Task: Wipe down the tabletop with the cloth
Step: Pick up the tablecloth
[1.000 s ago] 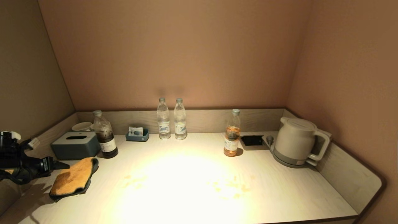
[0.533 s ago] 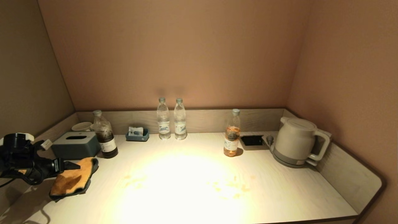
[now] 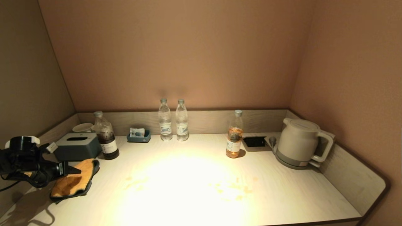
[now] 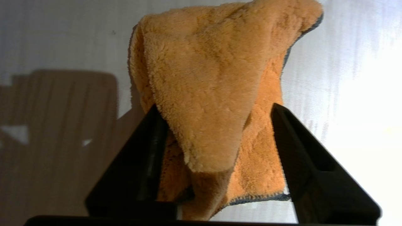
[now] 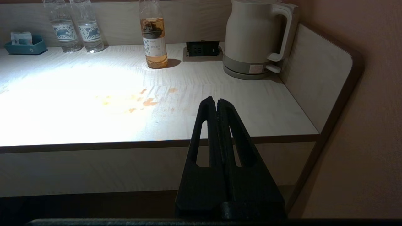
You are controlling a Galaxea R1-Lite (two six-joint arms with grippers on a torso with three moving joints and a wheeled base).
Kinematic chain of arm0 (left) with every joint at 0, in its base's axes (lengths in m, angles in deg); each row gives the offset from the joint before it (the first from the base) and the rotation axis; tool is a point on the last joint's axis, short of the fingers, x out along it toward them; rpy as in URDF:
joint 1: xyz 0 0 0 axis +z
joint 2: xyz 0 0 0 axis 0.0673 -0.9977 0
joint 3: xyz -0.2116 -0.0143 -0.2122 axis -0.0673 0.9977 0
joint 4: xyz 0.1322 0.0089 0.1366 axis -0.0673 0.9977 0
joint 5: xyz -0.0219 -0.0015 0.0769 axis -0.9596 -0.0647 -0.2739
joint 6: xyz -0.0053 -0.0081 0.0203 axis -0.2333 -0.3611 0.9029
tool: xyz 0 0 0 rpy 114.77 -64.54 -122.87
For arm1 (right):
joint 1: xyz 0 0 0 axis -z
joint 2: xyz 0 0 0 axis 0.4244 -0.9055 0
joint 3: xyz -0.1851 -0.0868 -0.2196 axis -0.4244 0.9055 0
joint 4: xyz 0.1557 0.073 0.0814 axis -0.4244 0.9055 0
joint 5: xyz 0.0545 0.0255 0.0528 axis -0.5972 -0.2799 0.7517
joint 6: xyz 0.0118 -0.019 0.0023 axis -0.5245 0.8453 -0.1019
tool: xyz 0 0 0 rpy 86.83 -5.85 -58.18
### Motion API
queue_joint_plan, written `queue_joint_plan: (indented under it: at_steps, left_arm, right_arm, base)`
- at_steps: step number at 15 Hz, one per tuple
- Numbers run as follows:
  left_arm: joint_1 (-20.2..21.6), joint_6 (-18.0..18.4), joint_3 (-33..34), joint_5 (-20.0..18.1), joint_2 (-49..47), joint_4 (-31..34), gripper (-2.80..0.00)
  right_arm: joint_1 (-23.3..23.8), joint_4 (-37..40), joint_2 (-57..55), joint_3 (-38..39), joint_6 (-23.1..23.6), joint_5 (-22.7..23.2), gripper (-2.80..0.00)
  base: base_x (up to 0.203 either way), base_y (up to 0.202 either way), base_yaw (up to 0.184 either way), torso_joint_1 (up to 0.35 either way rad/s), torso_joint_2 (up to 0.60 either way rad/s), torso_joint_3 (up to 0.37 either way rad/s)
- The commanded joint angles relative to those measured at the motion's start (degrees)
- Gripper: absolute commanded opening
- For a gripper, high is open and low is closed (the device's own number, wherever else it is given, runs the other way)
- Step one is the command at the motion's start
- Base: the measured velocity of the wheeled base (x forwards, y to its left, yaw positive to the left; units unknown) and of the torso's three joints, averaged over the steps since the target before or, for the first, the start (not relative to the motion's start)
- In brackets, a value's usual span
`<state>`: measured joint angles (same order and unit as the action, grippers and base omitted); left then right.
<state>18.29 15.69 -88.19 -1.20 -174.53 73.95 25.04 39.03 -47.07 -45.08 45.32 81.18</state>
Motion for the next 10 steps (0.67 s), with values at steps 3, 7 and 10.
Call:
queue_joint_plan:
  at_steps: [3,7,10]
  left_arm:
    - [0.0,1.4,0.5,-0.1,-0.5,-0.1,-2.80]
    - [0.0,1.6,0.7,0.0,-0.3,-0.1,-2.80]
    - [0.0,2.0,1.3,-0.2,1.0,-0.1,-2.80]
  right_arm:
    - [0.0,0.0,0.0,0.0,0.0,0.0,-2.80]
    - [0.0,0.0,0.0,0.0,0.0,0.0,-2.80]
    - [0.0,0.0,0.0,0.0,0.0,0.0,-2.80]
  base:
    - [0.000,0.000,0.000,0.000,0.00,0.000]
    - [0.000,0.000,0.000,0.000,0.00,0.000]
    - [0.000,0.000,0.000,0.000,0.00,0.000]
